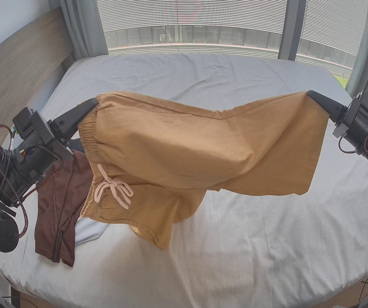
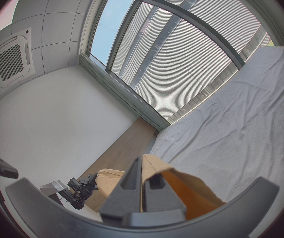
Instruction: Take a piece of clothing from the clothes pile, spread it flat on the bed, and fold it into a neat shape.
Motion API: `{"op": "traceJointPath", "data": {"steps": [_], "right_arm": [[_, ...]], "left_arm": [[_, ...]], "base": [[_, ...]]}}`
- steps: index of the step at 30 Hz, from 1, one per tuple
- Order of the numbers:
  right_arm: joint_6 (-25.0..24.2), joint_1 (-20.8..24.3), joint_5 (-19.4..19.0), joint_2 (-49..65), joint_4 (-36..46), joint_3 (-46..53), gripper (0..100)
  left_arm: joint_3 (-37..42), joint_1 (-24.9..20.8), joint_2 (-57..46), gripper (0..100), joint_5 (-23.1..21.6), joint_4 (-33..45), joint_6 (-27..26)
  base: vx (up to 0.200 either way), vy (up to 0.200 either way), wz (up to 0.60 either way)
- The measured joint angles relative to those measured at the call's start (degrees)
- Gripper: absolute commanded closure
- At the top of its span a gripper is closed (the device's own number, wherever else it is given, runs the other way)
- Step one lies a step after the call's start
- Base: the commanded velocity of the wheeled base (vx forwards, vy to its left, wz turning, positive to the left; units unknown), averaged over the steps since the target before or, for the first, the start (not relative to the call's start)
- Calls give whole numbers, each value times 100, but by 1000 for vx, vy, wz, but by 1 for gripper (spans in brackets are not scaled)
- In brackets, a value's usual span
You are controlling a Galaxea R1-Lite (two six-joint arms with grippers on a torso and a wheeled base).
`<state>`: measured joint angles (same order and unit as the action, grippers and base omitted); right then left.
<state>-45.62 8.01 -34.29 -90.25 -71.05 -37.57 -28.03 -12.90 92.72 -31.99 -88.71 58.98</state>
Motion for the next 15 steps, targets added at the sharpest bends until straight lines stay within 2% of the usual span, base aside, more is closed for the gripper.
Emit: {"op": "traceJointPath", "data": {"steps": [11, 15], "right_arm": [[43, -33, 9, 502, 1245, -897, 100], [163, -38, 13, 668, 1948, -1380, 100]], "left_arm": [[-66, 15, 68, 100, 98, 6, 112], [-69, 37, 144, 100, 110, 6, 107]], "base": [[0, 0, 0], [0, 0, 0]]}}
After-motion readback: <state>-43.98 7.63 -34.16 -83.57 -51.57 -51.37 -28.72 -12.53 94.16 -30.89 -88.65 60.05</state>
